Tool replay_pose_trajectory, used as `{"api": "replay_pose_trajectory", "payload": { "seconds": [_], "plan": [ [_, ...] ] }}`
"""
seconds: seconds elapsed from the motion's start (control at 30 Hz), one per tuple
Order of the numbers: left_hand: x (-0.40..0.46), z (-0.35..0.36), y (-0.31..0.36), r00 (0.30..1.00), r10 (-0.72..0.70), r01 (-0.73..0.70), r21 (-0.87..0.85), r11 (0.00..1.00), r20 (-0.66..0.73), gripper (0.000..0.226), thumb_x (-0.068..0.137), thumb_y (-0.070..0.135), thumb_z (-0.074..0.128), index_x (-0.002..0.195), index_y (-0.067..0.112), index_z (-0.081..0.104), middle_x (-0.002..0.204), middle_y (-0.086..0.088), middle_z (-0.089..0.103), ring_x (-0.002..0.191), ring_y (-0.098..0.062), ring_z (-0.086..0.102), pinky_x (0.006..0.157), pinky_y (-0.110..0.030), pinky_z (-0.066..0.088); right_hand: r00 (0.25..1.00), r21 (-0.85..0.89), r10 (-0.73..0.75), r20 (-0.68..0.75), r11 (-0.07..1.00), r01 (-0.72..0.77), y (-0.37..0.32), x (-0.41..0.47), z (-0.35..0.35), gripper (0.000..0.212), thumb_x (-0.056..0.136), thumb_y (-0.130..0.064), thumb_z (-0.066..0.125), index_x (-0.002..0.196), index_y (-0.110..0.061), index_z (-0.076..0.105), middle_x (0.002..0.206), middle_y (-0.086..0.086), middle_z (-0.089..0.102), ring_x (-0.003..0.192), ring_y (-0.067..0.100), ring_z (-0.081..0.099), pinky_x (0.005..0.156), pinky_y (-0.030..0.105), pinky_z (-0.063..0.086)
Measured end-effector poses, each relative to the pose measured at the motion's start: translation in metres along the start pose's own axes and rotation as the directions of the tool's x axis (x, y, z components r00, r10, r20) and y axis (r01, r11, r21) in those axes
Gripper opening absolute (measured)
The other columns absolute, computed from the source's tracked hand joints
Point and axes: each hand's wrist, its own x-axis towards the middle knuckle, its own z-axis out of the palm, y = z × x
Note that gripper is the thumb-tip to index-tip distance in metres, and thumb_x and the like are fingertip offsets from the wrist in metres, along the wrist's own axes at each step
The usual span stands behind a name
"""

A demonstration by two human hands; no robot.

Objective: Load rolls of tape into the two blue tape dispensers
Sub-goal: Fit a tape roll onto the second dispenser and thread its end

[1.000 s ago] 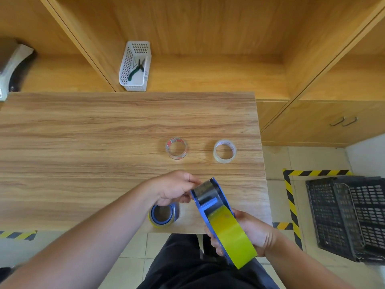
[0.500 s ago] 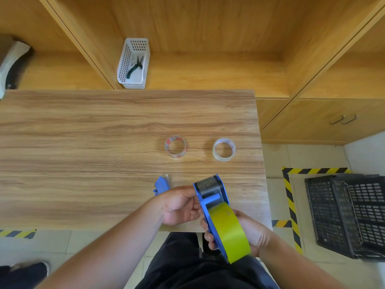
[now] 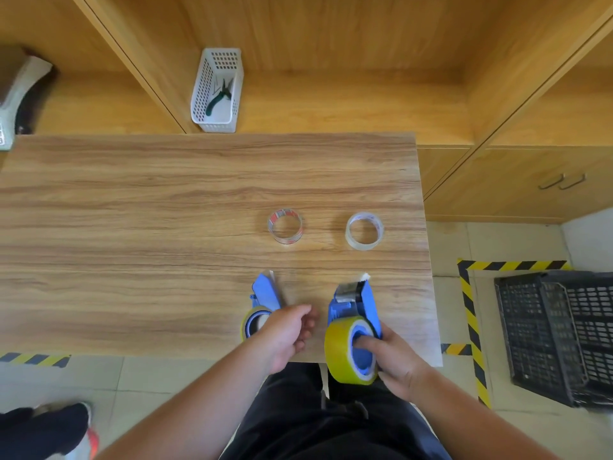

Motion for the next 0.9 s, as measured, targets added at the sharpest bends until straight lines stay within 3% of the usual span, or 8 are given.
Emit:
{"api": "replay_pose_trajectory", "payload": {
  "seconds": [0.1,0.17,0.27,0.37,0.53,0.63,0.8,0.9],
  "plan": [
    [-0.007,-0.003,-0.01,0.999,0.051,-0.051,0.052,0.997,0.004,0.017,0.098,0.02,0.059,0.089,0.011,0.07,0.072,0.0,0.058,0.059,-0.014,0.049,0.054,-0.026,0.04,0.993,-0.149,-0.044,-0.105,0.988,0.028,0.01,0.014,-0.008,0.034,0.088,0.002,0.07,0.118,-0.013,0.067,0.103,0.006,0.08,0.101,0.025,0.073,0.095,0.042,0.056],
    [-0.013,-0.003,-0.017,0.994,0.074,-0.078,0.051,0.996,0.077,0.015,0.098,0.018,0.06,0.094,0.009,0.071,0.078,-0.003,0.063,0.065,-0.016,0.055,0.06,-0.027,0.048,0.985,-0.235,-0.054,-0.162,0.972,0.015,0.015,0.023,-0.012,0.036,0.088,-0.002,0.072,0.12,-0.017,0.065,0.103,0.004,0.078,0.098,0.022,0.073,0.088,0.037,0.057],
    [-0.017,0.003,-0.026,0.989,0.062,-0.07,0.061,0.996,0.134,0.017,0.101,0.021,0.063,0.108,0.01,0.073,0.101,-0.006,0.074,0.086,-0.019,0.068,0.083,-0.033,0.06,0.968,-0.36,-0.084,-0.236,0.933,-0.007,0.014,0.03,-0.013,0.035,0.089,-0.004,0.07,0.119,-0.019,0.062,0.1,0.002,0.074,0.089,0.017,0.069,0.07,0.028,0.053],
    [-0.017,0.008,-0.033,0.988,0.047,-0.057,0.061,0.996,0.147,0.02,0.103,0.025,0.063,0.119,0.017,0.07,0.119,-0.008,0.072,0.106,-0.02,0.071,0.1,-0.04,0.059,0.958,-0.477,-0.131,-0.256,0.879,-0.007,0.009,0.037,-0.011,0.034,0.089,-0.006,0.068,0.118,-0.021,0.061,0.098,0.001,0.071,0.085,0.016,0.067,0.063,0.027,0.049],
    [-0.006,0.008,-0.041,0.984,0.048,-0.051,0.015,0.999,0.173,0.026,0.102,0.024,0.063,0.128,0.021,0.064,0.126,-0.008,0.072,0.115,-0.018,0.071,0.105,-0.037,0.056,0.943,-0.685,-0.213,-0.255,0.729,-0.02,0.004,0.052,-0.007,0.046,0.081,-0.02,0.069,0.126,-0.021,0.06,0.113,0.004,0.062,0.086,0.021,0.065,0.066,0.035,0.056],
    [0.002,0.007,-0.042,0.985,0.039,-0.036,-0.023,0.999,0.166,0.032,0.101,0.024,0.065,0.132,0.019,0.062,0.128,-0.007,0.072,0.117,-0.018,0.071,0.104,-0.034,0.057,0.936,-0.768,-0.253,-0.244,0.64,-0.027,0.0,0.058,0.0,0.052,0.085,-0.023,0.068,0.136,-0.023,0.055,0.119,0.0,0.05,0.087,0.021,0.06,0.071,0.035,0.052],
    [0.013,0.005,-0.044,0.99,0.013,-0.004,-0.062,0.998,0.143,0.038,0.098,0.024,0.068,0.136,0.018,0.061,0.128,-0.008,0.071,0.118,-0.02,0.07,0.105,-0.037,0.056,0.939,-0.811,-0.248,-0.236,0.582,-0.051,0.0,0.069,0.002,0.053,0.089,-0.019,0.065,0.141,-0.021,0.051,0.125,0.001,0.046,0.085,0.023,0.06,0.056,0.023,0.043],
    [0.014,0.006,-0.042,0.991,0.005,0.003,-0.061,0.998,0.135,0.037,0.098,0.024,0.069,0.134,0.02,0.061,0.13,-0.009,0.069,0.119,-0.02,0.068,0.104,-0.036,0.057,0.934,-0.835,-0.274,-0.231,0.548,-0.046,-0.001,0.072,0.004,0.053,0.087,-0.017,0.066,0.138,-0.022,0.051,0.12,0.0,0.046,0.09,0.025,0.061,0.063,0.028,0.05]
  ]
}}
